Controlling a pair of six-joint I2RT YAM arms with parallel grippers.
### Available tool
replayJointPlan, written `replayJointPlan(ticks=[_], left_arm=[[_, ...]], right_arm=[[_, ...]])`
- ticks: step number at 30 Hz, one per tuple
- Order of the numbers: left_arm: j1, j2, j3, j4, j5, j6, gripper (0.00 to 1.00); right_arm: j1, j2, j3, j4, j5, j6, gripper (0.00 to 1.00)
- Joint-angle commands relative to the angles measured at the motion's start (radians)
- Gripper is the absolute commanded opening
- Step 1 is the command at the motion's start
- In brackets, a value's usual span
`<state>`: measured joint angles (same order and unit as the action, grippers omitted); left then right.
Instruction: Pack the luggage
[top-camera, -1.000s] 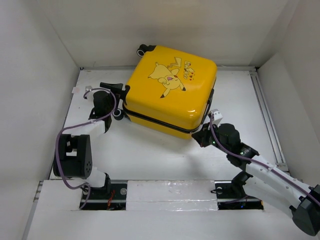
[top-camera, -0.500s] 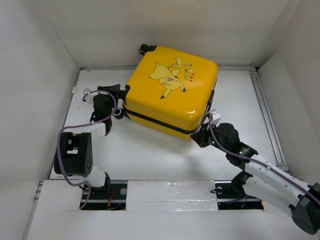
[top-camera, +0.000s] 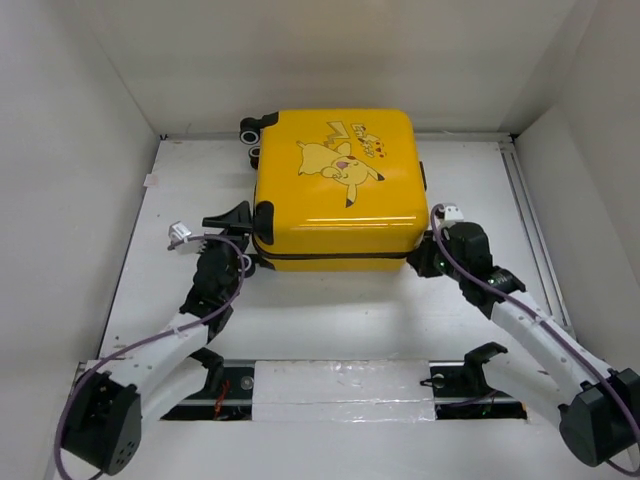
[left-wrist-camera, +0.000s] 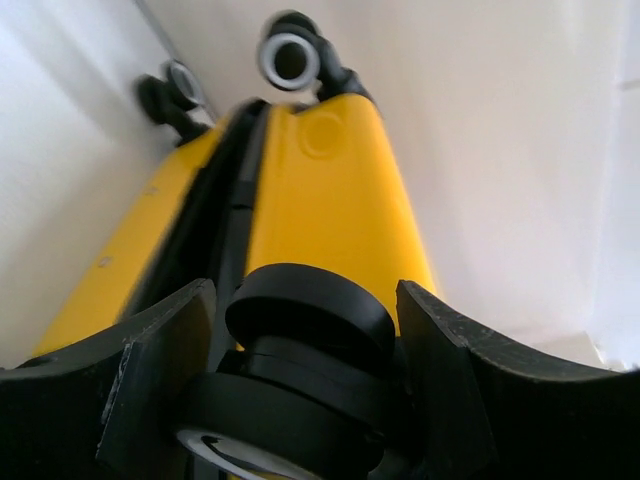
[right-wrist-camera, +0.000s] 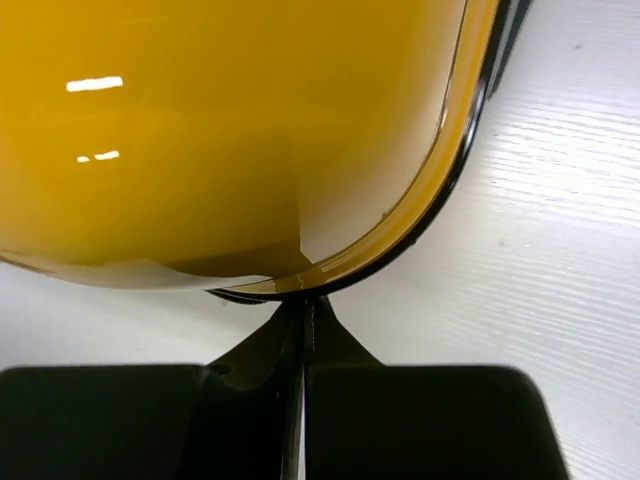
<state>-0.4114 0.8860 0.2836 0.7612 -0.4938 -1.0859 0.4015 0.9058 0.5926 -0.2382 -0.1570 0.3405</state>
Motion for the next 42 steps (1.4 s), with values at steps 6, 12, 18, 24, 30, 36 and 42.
replayJointPlan(ticks=[6,12,18,24,30,36,42], left_arm=[[-0.306,-0.082,0.022,-0.229,-0.028,0.147,0.00],[-0.306,-0.113,0.031,-0.241,-0.048,0.188,0.00],[-0.306,-0.124,0.022,-0.255,0.006,0.213,0.00],[-0.436,0.014,0.041,-0.142,0.037,0.198,0.00],[-0.530,0.110,0.146,-0.100,0.041,0.225,0.00],[-0.570,0.128,0.184,-0.100,0.187,0.193,0.00],[-0.641,0.223,0.215,-0.089,0.198,0.169,0.00]], right_arm=[[0.244,-0.019,-0.169,0.567,-0.328,0.054,0.00],[0.309,-0.093,-0.126,0.400,-0.159,0.002,0.00],[0.257,-0.101,0.021,0.327,-0.121,-0.026,0.00],[0.382,0.173,0.010,0.560,-0.201,0.041,0.00],[0.600,0.328,0.010,0.640,-0.053,0.068,0.00],[0.611,0.337,0.019,0.625,0.007,0.020,0.00],[0.629,0.378,0.006,0.775,0.025,0.069,0.00]])
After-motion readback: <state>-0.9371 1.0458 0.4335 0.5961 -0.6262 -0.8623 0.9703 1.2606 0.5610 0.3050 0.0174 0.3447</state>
